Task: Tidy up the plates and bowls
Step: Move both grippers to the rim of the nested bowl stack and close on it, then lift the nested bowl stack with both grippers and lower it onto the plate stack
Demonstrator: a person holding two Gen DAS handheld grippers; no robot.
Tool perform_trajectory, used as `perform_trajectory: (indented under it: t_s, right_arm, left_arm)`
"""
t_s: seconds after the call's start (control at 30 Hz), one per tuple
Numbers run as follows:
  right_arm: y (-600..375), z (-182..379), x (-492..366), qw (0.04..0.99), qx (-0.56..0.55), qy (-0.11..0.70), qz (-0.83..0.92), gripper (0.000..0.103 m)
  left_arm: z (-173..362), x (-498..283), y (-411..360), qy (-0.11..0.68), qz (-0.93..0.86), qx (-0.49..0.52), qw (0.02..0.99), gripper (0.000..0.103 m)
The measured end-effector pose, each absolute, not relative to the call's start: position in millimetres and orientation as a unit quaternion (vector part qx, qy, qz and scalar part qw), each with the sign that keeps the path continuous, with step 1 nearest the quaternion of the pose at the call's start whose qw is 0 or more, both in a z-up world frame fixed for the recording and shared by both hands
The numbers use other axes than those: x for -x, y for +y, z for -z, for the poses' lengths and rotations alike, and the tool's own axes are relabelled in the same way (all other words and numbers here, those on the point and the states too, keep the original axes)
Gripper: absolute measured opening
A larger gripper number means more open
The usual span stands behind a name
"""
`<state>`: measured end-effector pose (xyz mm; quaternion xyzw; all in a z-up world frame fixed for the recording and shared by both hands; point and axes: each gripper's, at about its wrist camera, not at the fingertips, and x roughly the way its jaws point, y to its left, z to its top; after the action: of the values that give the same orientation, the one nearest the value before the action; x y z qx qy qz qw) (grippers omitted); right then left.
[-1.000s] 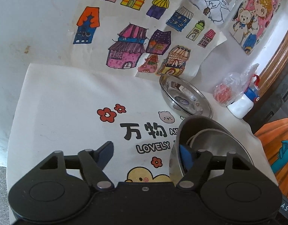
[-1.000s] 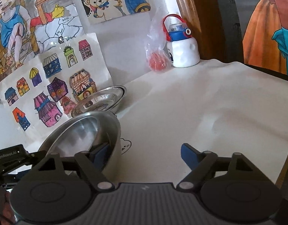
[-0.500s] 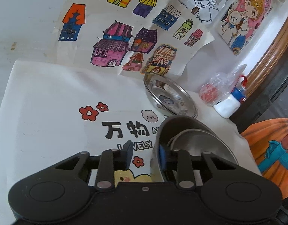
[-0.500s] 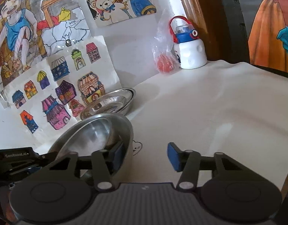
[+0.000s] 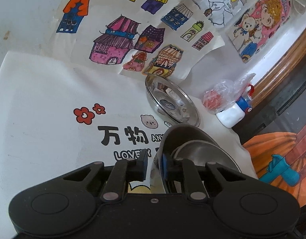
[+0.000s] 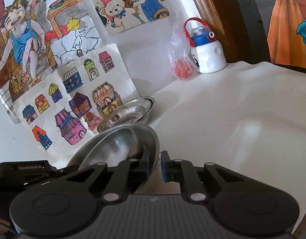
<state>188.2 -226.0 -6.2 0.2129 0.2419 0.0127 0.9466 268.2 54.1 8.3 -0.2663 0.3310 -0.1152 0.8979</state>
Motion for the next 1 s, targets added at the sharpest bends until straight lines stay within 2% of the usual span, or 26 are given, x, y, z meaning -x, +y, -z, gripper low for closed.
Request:
perform_trajectory:
  t_s: [0.37,0.53,1.0]
  right_arm:
    - [-230.5,9.0,-188.1,0.936,-0.249,0.247,-0.017,0.013]
    - [-233.2,11.3,-187.2,0.931,-0.269,0.247,-0.021,0.012]
    - [-226.7,10.2,-182.6,0.937,-0.251,0.241,-0.017,0.01]
  left_arm:
    - [-8.7,-269.9,52.0,0.335,0.112,0.255,0.9,0.019]
    - [-9.4,-272.2,48.3,0.34,0.126,0.245,0.899,0.01]
    - [-10.3,-263.4,42.0,0.331,0.112,0.227,0.909,0.006]
